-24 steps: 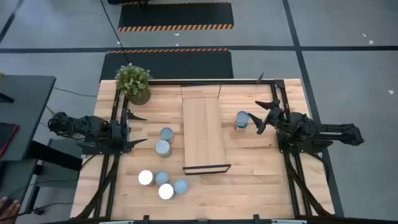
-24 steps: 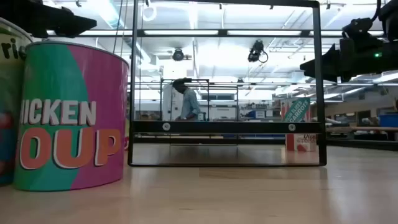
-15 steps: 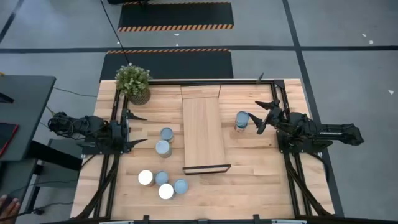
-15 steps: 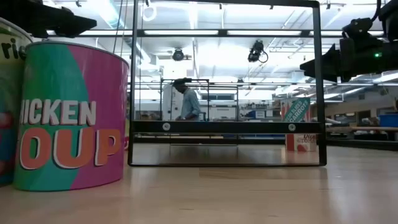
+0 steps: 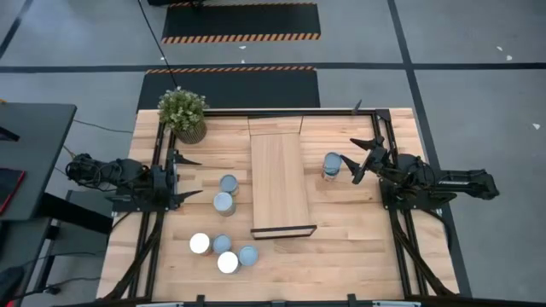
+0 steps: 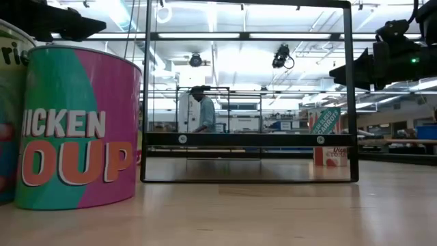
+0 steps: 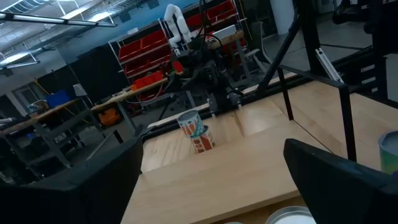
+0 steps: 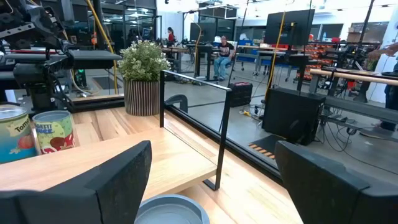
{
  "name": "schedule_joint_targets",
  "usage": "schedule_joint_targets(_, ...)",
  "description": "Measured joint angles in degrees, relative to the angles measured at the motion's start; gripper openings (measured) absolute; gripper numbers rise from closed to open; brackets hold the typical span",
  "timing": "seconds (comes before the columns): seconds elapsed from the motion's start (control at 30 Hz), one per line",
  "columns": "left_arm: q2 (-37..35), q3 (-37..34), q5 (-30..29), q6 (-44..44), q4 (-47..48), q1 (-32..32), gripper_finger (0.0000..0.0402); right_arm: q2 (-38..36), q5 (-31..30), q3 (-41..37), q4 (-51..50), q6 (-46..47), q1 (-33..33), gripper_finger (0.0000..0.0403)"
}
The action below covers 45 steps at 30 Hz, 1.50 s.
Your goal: Pick and place cans onto a shelf
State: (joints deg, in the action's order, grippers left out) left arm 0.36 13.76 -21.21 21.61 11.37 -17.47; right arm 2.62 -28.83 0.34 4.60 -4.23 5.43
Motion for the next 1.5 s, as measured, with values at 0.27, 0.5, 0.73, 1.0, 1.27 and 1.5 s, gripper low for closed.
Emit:
schedule_joint_targets(0.27,0.00,0.00,0.00,0.00,-0.01,0.00,0.0396,0.00,-0.01,-0.01,0.00,0.00,0.00,0.0348)
schedule_joint_targets(0.5,-0.02,0.00,0.00,0.00,-0.01,0.00,0.0396,-0.01,0.00,0.01,0.00,0.00,0.01,0.0348)
schedule_joint_targets(0.73,0.00,0.00,0.00,0.00,0.01,0.00,0.0396,-0.01,0.01,-0.01,0.00,0.01,0.00,0.0348)
schedule_joint_targets(1.0,0.00,0.00,0.00,0.02,-0.03,0.00,0.0396,0.00,0.00,0.02,-0.01,0.00,0.01,0.0348)
schedule_joint_targets(1.27,0.00,0.02,3.23,-15.28,-5.84,0.00,0.0396,0.02,-0.03,0.00,4.80,-0.31,0.02,0.0348)
schedule_joint_targets(1.5,0.00,0.02,3.30,-26.34,-10.72,0.00,0.0396,0.00,-3.14,0.01,16.96,8.41,2.07,0.0348)
